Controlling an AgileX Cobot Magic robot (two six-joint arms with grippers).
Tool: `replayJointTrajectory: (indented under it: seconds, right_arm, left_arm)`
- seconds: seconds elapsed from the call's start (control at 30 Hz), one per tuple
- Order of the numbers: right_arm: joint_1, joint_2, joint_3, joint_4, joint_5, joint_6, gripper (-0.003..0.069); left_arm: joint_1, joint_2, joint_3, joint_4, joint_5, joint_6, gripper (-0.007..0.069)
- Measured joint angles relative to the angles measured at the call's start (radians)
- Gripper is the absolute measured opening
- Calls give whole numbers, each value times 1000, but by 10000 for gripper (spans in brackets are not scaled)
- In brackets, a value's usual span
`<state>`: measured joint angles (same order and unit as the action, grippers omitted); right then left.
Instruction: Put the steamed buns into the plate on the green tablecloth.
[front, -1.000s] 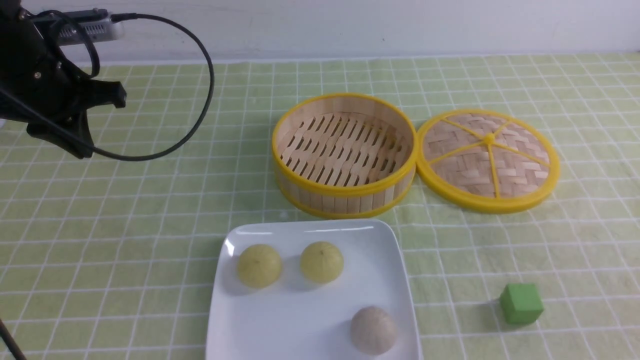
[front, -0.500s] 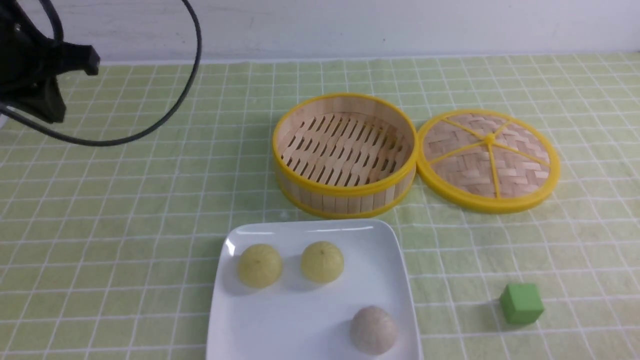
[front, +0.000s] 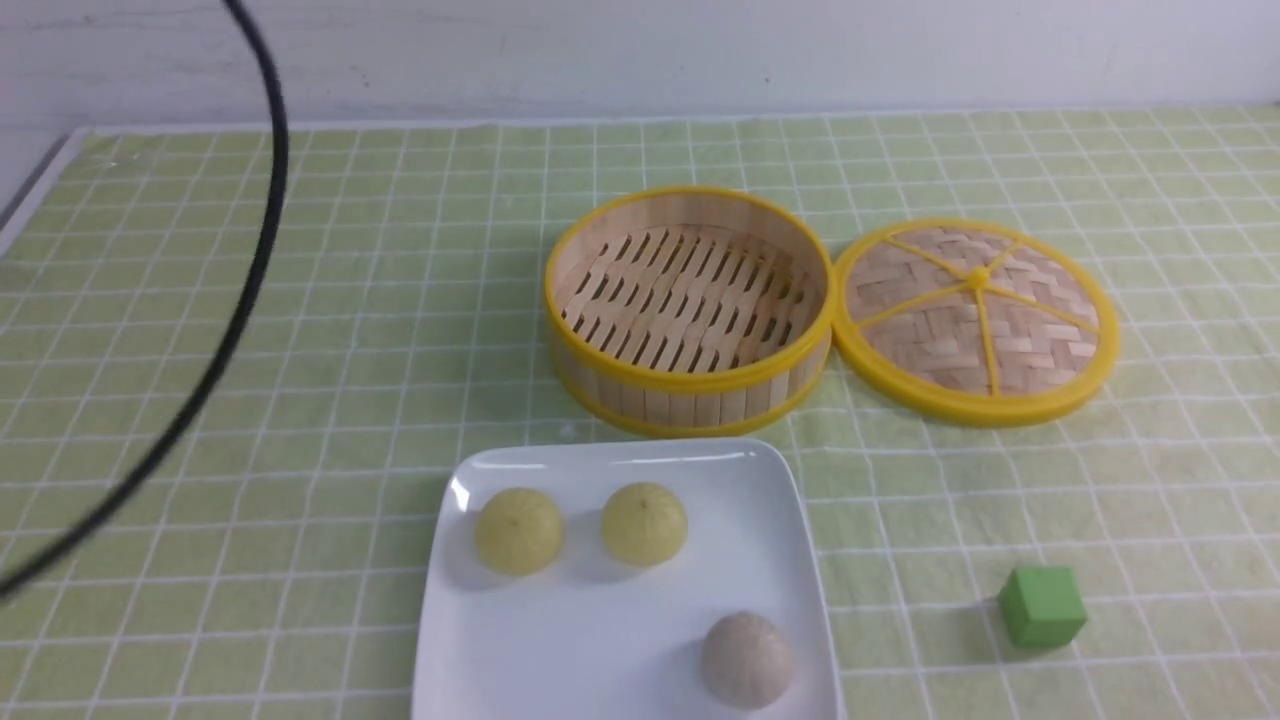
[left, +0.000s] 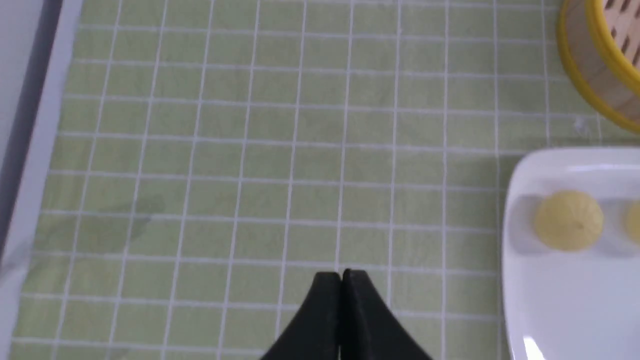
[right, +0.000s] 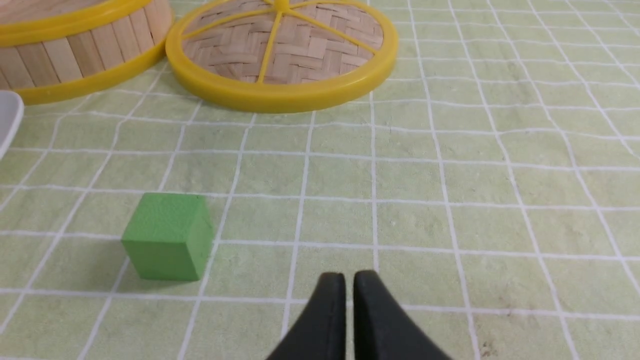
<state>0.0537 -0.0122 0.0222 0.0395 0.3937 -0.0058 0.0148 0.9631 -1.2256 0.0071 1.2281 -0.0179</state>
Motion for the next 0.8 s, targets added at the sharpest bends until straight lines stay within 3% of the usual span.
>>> replayJointTrajectory:
  seconds: [0.2,0.47,0.8]
  right_arm:
    - [0,0,-1,0,0,0,62]
    - [0,0,-1,0,1,0,76]
    - [0,0,-1,0,2,0,90]
  left_arm:
    - [0,-371,419,-220,-245,49,20]
    - [0,-628,774,-335,-665,80,23]
    - [0,-654,939,-312,-730,78,34]
